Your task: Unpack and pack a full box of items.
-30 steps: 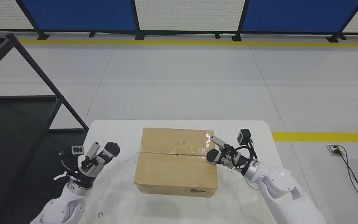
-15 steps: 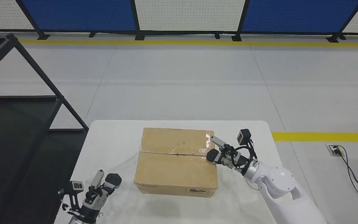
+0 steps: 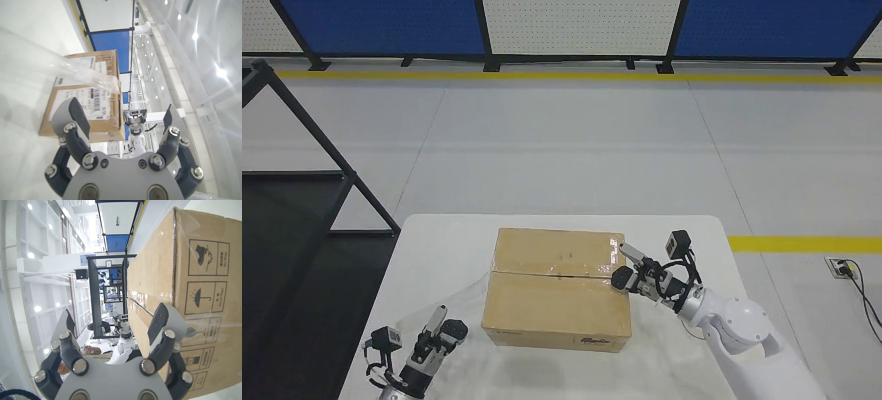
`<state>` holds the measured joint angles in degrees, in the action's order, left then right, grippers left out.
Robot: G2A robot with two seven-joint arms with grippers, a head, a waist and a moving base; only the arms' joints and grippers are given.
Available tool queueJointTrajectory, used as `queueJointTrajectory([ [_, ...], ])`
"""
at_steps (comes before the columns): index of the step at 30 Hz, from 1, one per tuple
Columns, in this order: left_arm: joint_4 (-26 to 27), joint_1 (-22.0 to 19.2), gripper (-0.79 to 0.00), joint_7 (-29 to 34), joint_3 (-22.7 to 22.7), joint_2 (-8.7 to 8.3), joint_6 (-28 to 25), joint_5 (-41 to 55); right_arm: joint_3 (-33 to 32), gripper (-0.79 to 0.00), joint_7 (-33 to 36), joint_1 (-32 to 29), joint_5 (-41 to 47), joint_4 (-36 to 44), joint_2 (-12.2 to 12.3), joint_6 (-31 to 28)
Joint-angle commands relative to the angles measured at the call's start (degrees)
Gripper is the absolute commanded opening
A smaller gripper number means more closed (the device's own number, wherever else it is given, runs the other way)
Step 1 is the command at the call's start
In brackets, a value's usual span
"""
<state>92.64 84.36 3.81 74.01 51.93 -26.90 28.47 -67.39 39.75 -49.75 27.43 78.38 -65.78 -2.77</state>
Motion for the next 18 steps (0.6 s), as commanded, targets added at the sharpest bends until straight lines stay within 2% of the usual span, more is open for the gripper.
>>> queueJointTrajectory([
  [1, -1.42, -0.94, 0.0, -0.31, -1.28, 0.46, 1.38, 0.18, 0.0, 0.0, 0.0, 0.0, 0.0, 0.0, 0.0, 0.0],
  [12, -9.98, -10.6, 0.0, -5.87, -7.49, 4.12, 4.93, 3.18, 0.0, 0.0, 0.0, 0.0, 0.0, 0.0, 0.0, 0.0],
  [18, -14.82, -14.96, 0.0, -11.61, -10.15, 6.45, 1.42, 3.65, 0.0, 0.0, 0.0, 0.0, 0.0, 0.0, 0.0, 0.0],
])
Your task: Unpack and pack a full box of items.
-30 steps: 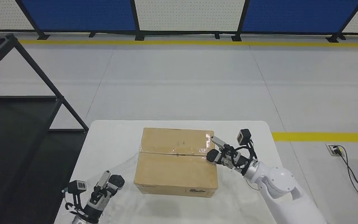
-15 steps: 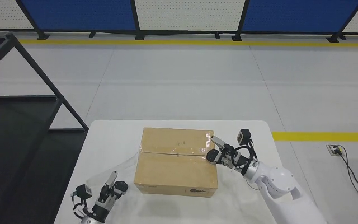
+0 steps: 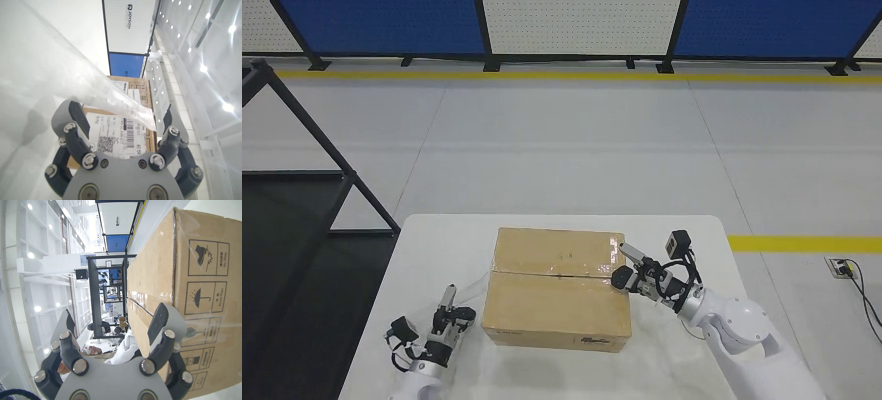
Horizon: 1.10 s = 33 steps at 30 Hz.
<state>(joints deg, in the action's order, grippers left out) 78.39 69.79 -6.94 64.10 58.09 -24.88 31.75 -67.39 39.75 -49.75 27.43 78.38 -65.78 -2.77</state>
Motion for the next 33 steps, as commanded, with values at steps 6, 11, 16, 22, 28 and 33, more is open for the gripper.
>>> queueJointTrajectory([
  [6, -2.18, -1.43, 0.0, -3.96, 0.45, 1.69, -5.78, 1.43, 0.0, 0.0, 0.0, 0.0, 0.0, 0.0, 0.0, 0.0],
  [11, 0.33, -0.42, 0.0, -6.81, 3.18, 2.15, -8.59, 0.76, 0.0, 0.0, 0.0, 0.0, 0.0, 0.0, 0.0, 0.0],
  [16, 5.92, 1.83, 0.0, -8.8, 7.04, 2.18, -9.73, -1.67, 0.0, 0.0, 0.0, 0.0, 0.0, 0.0, 0.0, 0.0],
  [22, 13.79, 3.46, 0.0, -10.09, 11.1, 2.31, -7.94, -6.42, 0.0, 0.0, 0.0, 0.0, 0.0, 0.0, 0.0, 0.0],
  [28, 18.27, 3.42, 0.0, -10.33, 12.81, 2.73, -5.03, -10.52, 0.0, 0.0, 0.0, 0.0, 0.0, 0.0, 0.0, 0.0],
  [33, 20.33, 2.89, 0.0, -10.04, 13.32, 3.25, -2.91, -12.24, 0.0, 0.0, 0.0, 0.0, 0.0, 0.0, 0.0, 0.0],
])
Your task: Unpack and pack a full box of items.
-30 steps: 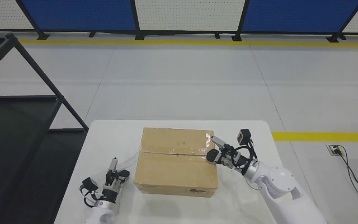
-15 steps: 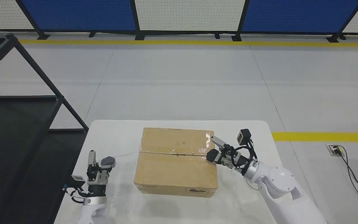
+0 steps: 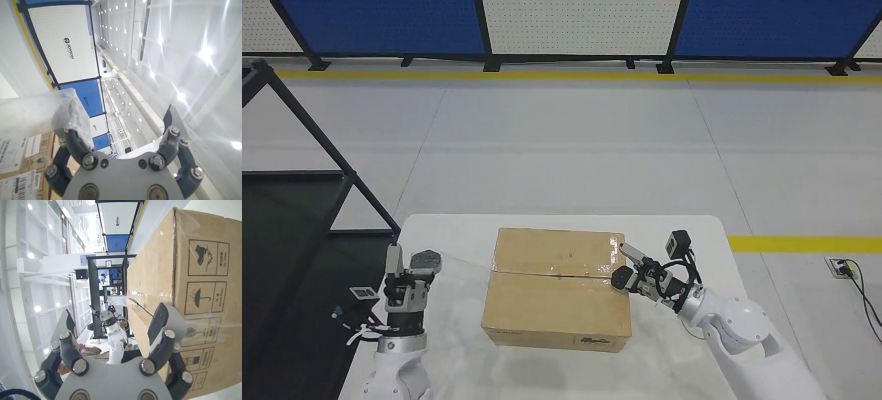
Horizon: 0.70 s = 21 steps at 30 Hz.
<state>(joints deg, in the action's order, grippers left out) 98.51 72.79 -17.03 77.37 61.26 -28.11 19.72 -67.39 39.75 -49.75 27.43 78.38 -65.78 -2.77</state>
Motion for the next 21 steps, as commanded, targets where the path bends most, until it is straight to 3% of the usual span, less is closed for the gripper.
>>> queueJointTrajectory([
  [1, 0.41, -0.32, 0.0, 0.22, 0.12, 0.18, 0.76, -0.45, 0.0, 0.0, 0.0, 0.0, 0.0, 0.0, 0.0, 0.0],
  [21, 1.29, -0.45, 0.0, 1.99, 1.96, 2.1, 3.8, -3.94, 0.33, 0.0, -0.98, -0.83, -0.83, 1.62, -0.13, 0.81],
])
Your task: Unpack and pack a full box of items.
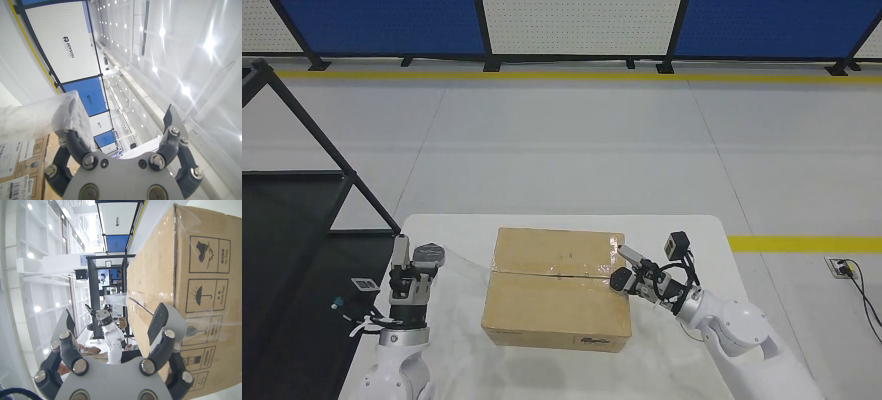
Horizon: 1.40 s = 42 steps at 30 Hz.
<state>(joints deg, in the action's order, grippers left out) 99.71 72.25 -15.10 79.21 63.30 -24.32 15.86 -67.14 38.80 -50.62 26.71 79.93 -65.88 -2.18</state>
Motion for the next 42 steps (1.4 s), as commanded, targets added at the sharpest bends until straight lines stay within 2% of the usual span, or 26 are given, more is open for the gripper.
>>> queueJointTrajectory([
  [1, 0.22, 0.21, 0.0, 0.16, 0.26, 0.14, 0.06, -0.12, 0.24, 0.0, -0.03, 0.17, -0.3, 0.1, -0.07, 0.51],
  [12, 0.72, 0.58, 0.0, 0.42, 2.34, 1.04, 1.03, 0.17, 1.61, 0.0, -0.04, 1.89, -0.75, -1.31, -0.75, 1.6],
  [31, 5.5, 2.65, 0.0, 1.21, 6.31, 2.37, 1.29, 0.6, 1.14, 0.0, 0.63, 2.58, -0.65, -2.77, -1.25, 1.93],
  [37, 7.18, 2.14, 0.0, 2.93, 5.78, 2.79, 2.88, -0.78, 1.29, 0.0, 0.92, 2.94, -0.69, -3.29, -1.45, 1.97],
  [42, 7.78, 0.63, 0.0, 4.9, 3.53, 3.26, 4.94, -2.46, 1.01, 0.0, 0.91, 2.88, -0.74, -3.44, -1.53, 1.9],
])
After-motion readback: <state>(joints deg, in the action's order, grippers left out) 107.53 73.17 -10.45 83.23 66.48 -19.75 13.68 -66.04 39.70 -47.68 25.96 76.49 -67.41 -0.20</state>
